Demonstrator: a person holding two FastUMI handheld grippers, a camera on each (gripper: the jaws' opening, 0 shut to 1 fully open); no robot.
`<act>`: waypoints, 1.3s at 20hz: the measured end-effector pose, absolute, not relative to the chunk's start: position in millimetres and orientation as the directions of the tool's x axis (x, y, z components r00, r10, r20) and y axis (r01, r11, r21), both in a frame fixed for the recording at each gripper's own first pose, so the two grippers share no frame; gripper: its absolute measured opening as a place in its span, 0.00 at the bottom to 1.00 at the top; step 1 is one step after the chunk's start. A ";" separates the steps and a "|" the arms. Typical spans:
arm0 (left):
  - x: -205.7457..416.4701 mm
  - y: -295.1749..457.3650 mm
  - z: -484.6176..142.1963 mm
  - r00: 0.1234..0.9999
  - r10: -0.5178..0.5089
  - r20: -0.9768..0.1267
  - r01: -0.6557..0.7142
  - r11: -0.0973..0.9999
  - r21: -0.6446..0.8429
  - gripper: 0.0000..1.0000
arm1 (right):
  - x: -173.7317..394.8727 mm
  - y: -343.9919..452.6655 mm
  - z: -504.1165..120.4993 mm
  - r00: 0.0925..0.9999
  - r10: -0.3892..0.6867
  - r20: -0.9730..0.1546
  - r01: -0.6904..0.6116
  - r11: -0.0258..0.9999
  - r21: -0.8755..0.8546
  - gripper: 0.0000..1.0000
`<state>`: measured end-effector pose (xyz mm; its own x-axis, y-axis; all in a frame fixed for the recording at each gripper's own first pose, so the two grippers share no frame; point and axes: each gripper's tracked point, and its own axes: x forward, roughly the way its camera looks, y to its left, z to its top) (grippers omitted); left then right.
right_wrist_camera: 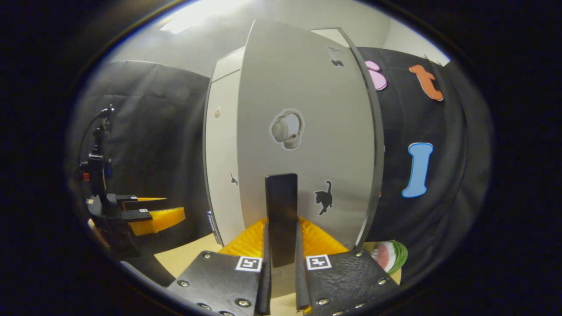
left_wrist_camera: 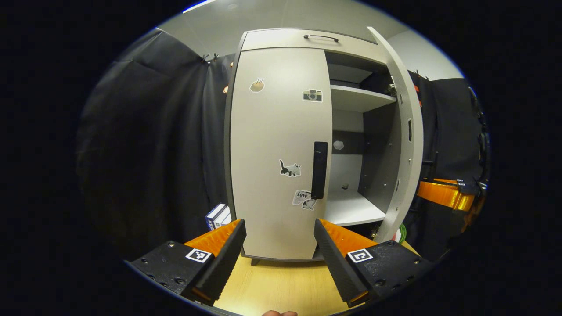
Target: Open the right door of the double-door shoe cabinet with the right hand, and open the left door with the left hand.
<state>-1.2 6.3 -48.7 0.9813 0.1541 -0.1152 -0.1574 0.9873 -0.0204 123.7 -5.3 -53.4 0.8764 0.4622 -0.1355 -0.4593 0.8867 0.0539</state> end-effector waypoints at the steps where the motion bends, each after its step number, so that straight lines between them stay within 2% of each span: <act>1: -0.4 4.1 -49.1 0.982 0.149 -0.117 -0.152 0.988 -0.021 0.97 | 122.6 -7.2 -53.1 0.881 0.452 -0.136 -0.449 0.892 0.056 0.22; 13: 2.3 -24.6 -55.5 0.989 0.069 -0.132 -0.073 0.997 -0.029 0.97 | 104.6 -54.3 -53.9 0.960 0.237 -0.151 -0.241 0.970 -0.008 0.21; 15: 3.6 -32.9 -55.7 0.990 0.046 -0.135 -0.050 0.998 -0.026 0.97 | 103.2 -56.8 -54.9 0.961 0.222 -0.165 -0.221 0.975 0.025 0.21; 16: 2.9 -36.8 -56.6 0.990 0.038 -0.137 -0.041 0.999 -0.022 0.94 | 102.3 -56.8 -56.0 0.962 0.211 -0.172 -0.206 0.977 0.048 0.22; 18: 1.6 -41.9 -55.8 0.991 0.026 -0.133 -0.028 0.999 -0.017 0.97 | 100.4 -62.3 -55.6 0.970 0.174 -0.172 -0.167 0.984 0.055 0.21; 21: -1.0 -44.2 -56.9 0.991 0.020 -0.135 -0.022 1.000 -0.015 0.97 | 99.8 -82.3 -56.8 0.981 0.093 -0.170 -0.089 0.996 0.027 0.21; 24: 0.6 -46.2 -59.8 0.989 0.015 -0.145 -0.018 1.000 -0.021 0.97 | 104.0 -98.5 -52.5 0.984 0.050 -0.170 -0.038 0.997 0.072 0.21; 25: 1.4 -47.4 -60.0 0.989 0.012 -0.146 -0.016 1.000 -0.022 0.97 | 103.4 -113.5 -54.3 0.985 0.015 -0.171 -0.005 0.998 0.059 0.21; 26: 2.2 -49.0 -60.1 0.989 0.010 -0.145 -0.014 1.000 -0.023 0.97 | 102.1 -126.3 -52.5 0.987 -0.010 -0.162 0.019 0.998 0.057 0.15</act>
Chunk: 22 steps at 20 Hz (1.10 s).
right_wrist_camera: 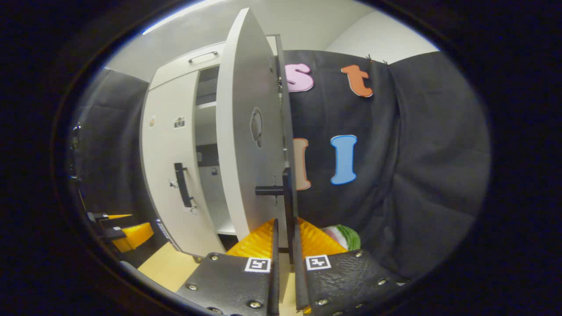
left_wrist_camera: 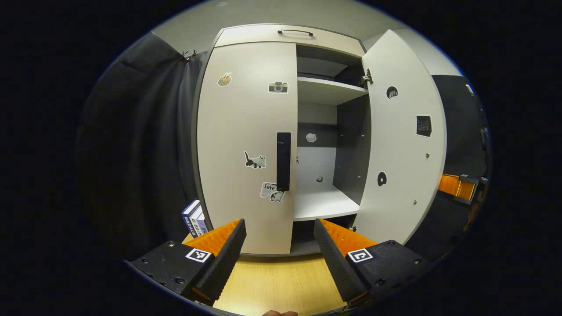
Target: Open the right door of the double-door shoe cabinet with the right hand, and open the left door with the left hand.
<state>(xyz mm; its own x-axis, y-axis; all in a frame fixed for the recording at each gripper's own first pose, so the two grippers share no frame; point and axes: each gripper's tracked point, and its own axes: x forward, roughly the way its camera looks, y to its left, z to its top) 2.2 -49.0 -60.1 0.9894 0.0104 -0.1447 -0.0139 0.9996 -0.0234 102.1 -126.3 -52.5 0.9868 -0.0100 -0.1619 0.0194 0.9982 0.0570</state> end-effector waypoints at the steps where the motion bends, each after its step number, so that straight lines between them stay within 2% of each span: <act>1: 4.2 -50.9 -59.8 0.990 0.007 -0.144 -0.011 1.000 -0.024 0.97 | 105.4 -137.7 -52.3 0.986 -0.031 -0.161 0.041 0.997 0.063 0.15; 3: 8.9 -56.2 -62.0 0.989 -0.002 -0.148 -0.002 1.000 -0.021 0.97 | 105.4 -159.3 -50.8 0.985 -0.064 -0.158 0.079 0.993 0.090 0.15; 6: 18.5 -63.8 -63.6 0.988 -0.014 -0.155 0.012 1.000 -0.015 0.97 | 106.8 -158.3 -51.4 0.987 -0.019 -0.160 0.047 0.984 0.170 0.15; 10: 33.0 -66.0 -58.3 0.989 -0.017 -0.146 0.017 1.000 -0.005 0.97 | 107.8 -158.7 -55.5 0.986 -0.032 -0.163 0.051 0.992 0.116 0.15; 22: 114.5 -45.8 -39.8 0.995 0.017 -0.096 -0.012 0.999 0.045 0.97 | 96.4 -166.6 -35.1 0.988 -0.077 -0.133 0.093 0.988 0.124 0.15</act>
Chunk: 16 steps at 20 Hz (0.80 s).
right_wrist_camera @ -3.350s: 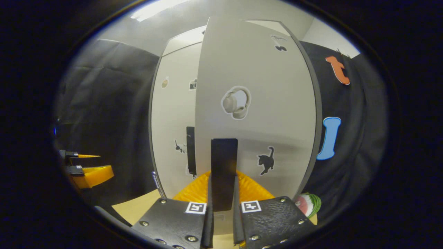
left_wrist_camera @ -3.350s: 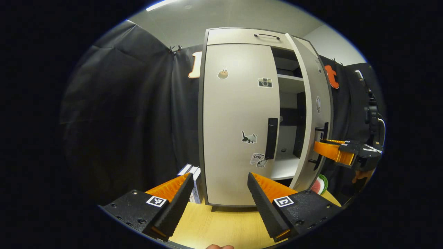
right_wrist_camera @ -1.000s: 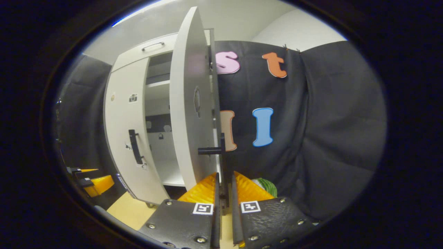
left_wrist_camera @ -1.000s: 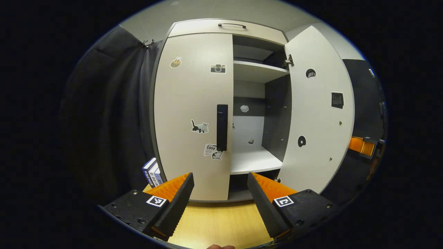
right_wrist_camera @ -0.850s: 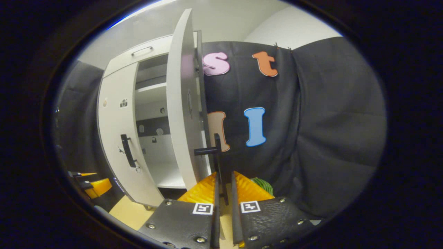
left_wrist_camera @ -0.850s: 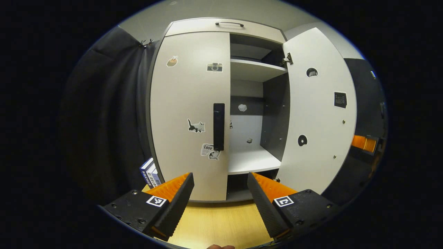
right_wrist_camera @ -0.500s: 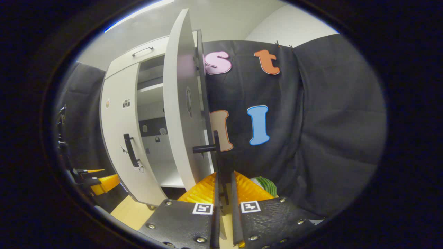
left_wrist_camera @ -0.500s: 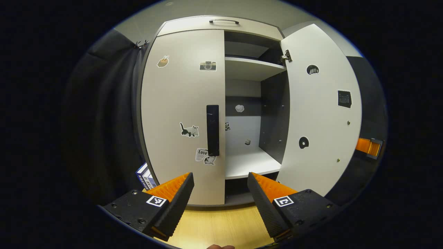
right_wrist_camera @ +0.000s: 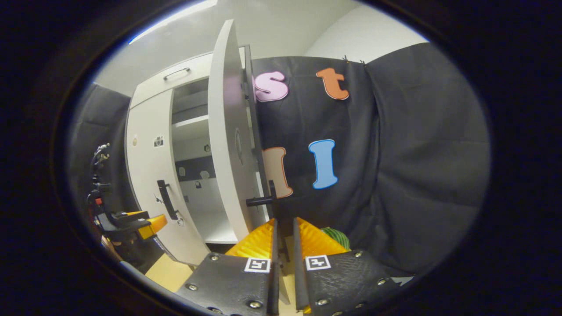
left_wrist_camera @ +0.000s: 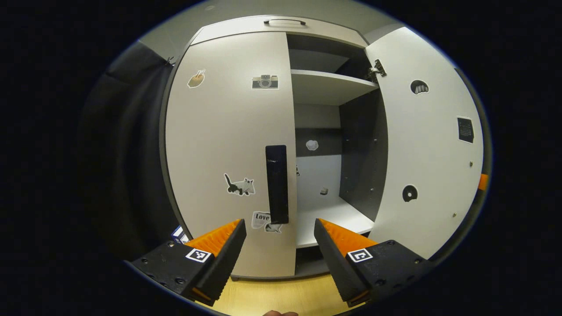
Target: Open the right door of the double-door shoe cabinet with the right hand, and open the left door with the left hand.
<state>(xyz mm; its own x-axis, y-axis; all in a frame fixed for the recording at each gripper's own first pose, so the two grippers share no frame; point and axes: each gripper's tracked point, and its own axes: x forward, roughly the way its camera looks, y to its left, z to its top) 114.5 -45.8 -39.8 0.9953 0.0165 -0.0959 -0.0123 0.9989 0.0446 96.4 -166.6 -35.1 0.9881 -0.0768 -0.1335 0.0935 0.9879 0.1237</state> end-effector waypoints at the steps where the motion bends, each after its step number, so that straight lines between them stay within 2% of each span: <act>1: 122.6 -44.8 -38.8 0.996 0.017 -0.093 -0.012 0.999 0.046 0.97 | 94.4 -167.7 -34.1 0.988 -0.086 -0.131 0.101 0.988 0.117 0.15; 13: 178.8 -40.7 -32.2 0.998 0.028 -0.048 -0.024 0.997 0.078 0.96 | 65.1 -196.4 -46.0 0.961 -0.224 -0.160 0.239 0.968 0.081 0.15; 16: 184.2 -38.5 -23.1 0.999 0.039 -0.015 -0.037 0.996 0.077 0.87 | 59.8 -202.0 -49.5 0.954 -0.248 -0.171 0.265 0.960 0.086 0.15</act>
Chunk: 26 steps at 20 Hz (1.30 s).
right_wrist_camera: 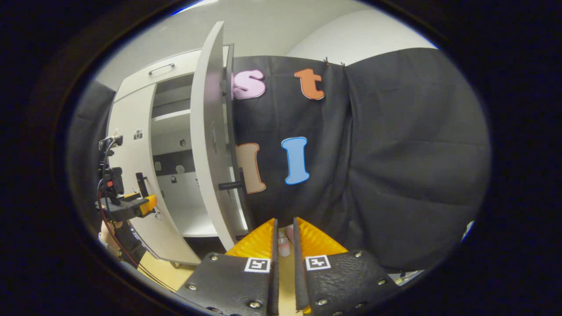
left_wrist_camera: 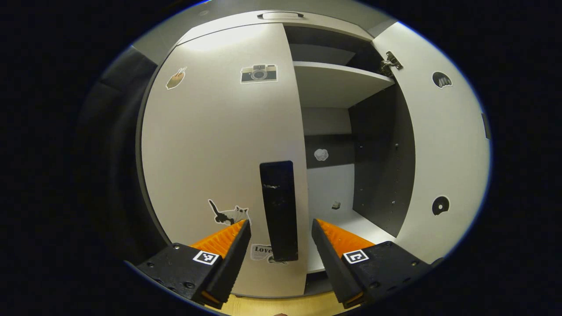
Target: Open the right door of the double-door shoe cabinet with the right hand, and open the left door with the left hand.
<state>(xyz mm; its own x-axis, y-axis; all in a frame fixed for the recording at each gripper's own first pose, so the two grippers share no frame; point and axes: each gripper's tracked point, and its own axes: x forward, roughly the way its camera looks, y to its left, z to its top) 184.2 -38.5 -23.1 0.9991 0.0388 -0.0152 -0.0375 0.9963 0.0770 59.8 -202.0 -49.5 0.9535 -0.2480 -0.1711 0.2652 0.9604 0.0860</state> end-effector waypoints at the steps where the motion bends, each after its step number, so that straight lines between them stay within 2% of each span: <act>1: 186.8 -38.7 -21.5 0.999 0.037 -0.013 -0.036 0.996 0.079 0.86 | 58.9 -203.2 -51.1 0.951 -0.253 -0.175 0.271 0.959 0.088 0.15; 5: 194.7 -38.4 -24.0 0.999 0.029 -0.021 -0.027 0.997 0.078 0.75 | 59.9 -205.2 -57.8 0.946 -0.264 -0.189 0.286 0.953 0.099 0.15; 7: 197.5 -37.3 -25.0 0.999 0.029 -0.019 -0.028 0.997 0.065 0.63 | 61.7 -204.1 -63.1 0.944 -0.262 -0.199 0.286 0.953 0.103 0.15; 8: 197.6 -40.1 -25.5 1.000 0.017 -0.016 -0.016 0.999 0.050 0.49 | 61.9 -203.0 -65.7 0.943 -0.261 -0.205 0.286 0.953 0.104 0.15; 10: 199.4 -40.5 -25.7 1.000 0.016 -0.017 -0.015 0.999 0.040 0.37 | 59.8 -202.0 -69.9 0.941 -0.262 -0.216 0.288 0.953 0.099 0.15; 11: 199.4 -39.9 -25.7 1.000 0.018 -0.021 -0.017 0.999 0.043 0.34 | 58.5 -202.7 -71.0 0.939 -0.264 -0.221 0.290 0.952 0.096 0.15; 13: 199.3 -40.0 -25.6 0.999 0.016 -0.028 -0.015 1.000 0.028 0.34 | 57.3 -204.2 -70.2 0.938 -0.266 -0.221 0.292 0.952 0.092 0.15; 18: 197.9 -39.0 -27.3 0.999 0.012 -0.043 -0.011 0.999 0.035 0.24 | 57.5 -204.9 -68.1 0.941 -0.255 -0.224 0.284 0.953 0.106 0.15; 26: 179.4 -39.6 -28.0 0.999 -0.030 -0.045 0.031 0.999 0.035 0.20 | 58.3 -202.3 -66.9 0.949 -0.222 -0.225 0.254 0.959 0.125 0.15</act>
